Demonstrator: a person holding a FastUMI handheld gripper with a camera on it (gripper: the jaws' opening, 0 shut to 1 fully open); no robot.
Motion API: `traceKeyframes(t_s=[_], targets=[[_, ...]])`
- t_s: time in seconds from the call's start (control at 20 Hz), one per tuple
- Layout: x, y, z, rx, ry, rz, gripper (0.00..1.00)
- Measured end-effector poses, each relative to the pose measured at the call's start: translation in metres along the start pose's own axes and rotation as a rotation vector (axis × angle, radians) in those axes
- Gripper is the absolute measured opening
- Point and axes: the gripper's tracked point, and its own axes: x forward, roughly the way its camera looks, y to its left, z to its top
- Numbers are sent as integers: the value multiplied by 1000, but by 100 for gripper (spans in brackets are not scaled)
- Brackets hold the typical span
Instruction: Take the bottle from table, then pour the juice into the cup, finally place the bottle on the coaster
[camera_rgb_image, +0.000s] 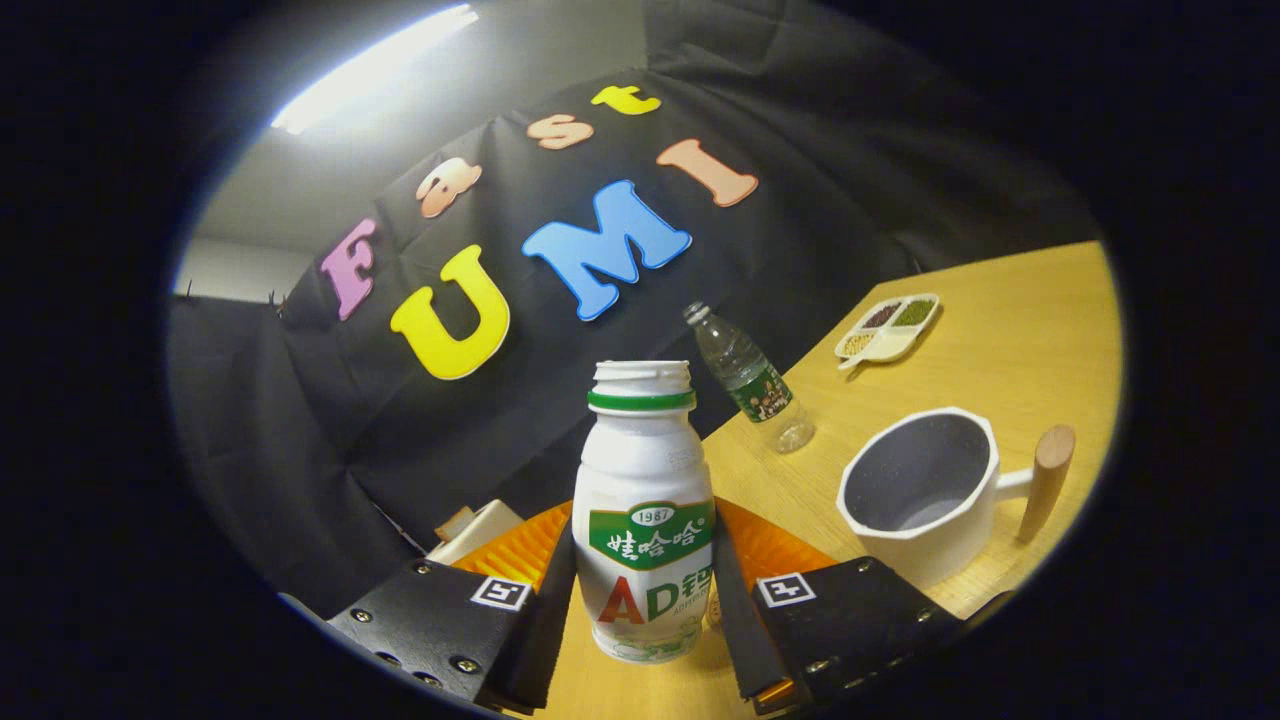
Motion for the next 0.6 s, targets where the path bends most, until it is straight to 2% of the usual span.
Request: traceKeyframes(t_s=[0.3, 0.45, 0.6], targets=[[18, 16, 1, -396, -42, -33, 67], [33, 16, -14, -638, -7, -65, 67], [42, 15, -30, -723, 33, -60, 67]])
